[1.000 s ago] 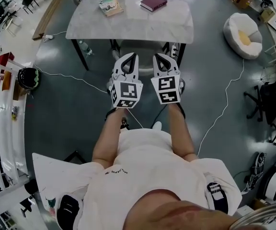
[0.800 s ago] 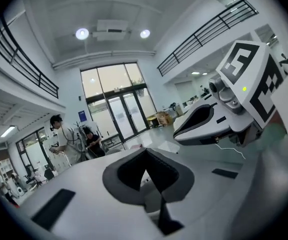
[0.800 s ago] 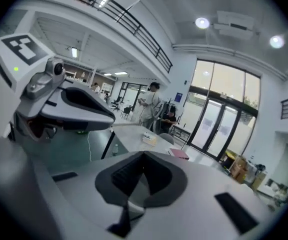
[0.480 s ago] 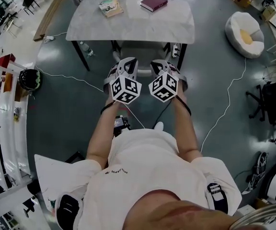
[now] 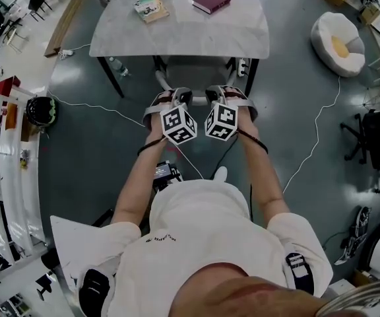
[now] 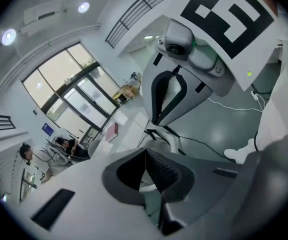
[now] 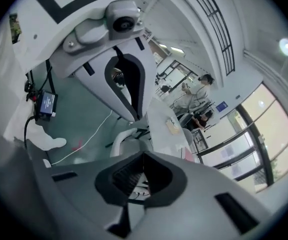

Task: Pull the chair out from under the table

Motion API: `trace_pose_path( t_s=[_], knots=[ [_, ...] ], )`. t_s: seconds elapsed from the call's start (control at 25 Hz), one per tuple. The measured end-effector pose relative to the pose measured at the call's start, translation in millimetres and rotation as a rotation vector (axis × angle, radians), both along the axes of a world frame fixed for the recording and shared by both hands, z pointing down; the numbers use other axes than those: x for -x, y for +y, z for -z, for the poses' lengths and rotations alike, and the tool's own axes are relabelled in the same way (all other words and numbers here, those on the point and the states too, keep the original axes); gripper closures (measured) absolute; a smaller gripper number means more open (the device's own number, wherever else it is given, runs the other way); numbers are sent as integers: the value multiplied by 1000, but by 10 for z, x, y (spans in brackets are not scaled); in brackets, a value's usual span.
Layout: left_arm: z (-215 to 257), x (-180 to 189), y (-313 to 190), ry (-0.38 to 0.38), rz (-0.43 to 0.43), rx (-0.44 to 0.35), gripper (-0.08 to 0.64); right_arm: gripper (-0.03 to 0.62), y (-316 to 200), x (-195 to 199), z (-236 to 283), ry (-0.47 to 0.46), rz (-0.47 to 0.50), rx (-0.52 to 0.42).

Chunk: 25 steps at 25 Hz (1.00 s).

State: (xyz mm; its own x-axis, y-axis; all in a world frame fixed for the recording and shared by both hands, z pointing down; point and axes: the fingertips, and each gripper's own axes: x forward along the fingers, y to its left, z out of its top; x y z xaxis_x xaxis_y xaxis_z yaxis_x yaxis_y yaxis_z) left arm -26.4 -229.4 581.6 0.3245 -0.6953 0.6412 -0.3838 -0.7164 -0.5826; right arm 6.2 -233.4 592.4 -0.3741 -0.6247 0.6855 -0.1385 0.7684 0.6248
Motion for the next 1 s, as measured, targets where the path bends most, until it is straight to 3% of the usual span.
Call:
trace_pose_path(
  t_s=[0.44,0.52,0.64,1.0],
  knots=[
    [-645,18,-87,-151,-165,115,550,555,-87,81,-589,76,56,142],
    [-747,31,-126,-143,-168,147,477,522,-127,60,-714,94,53,172],
    [-911,51,-184,-148,-182,202,428,471,-203,37,-882,120,55,208],
    [-1323,47,-329,-187,-228,286,357,395,-408,29,-1207,161,63,253]
  ],
)
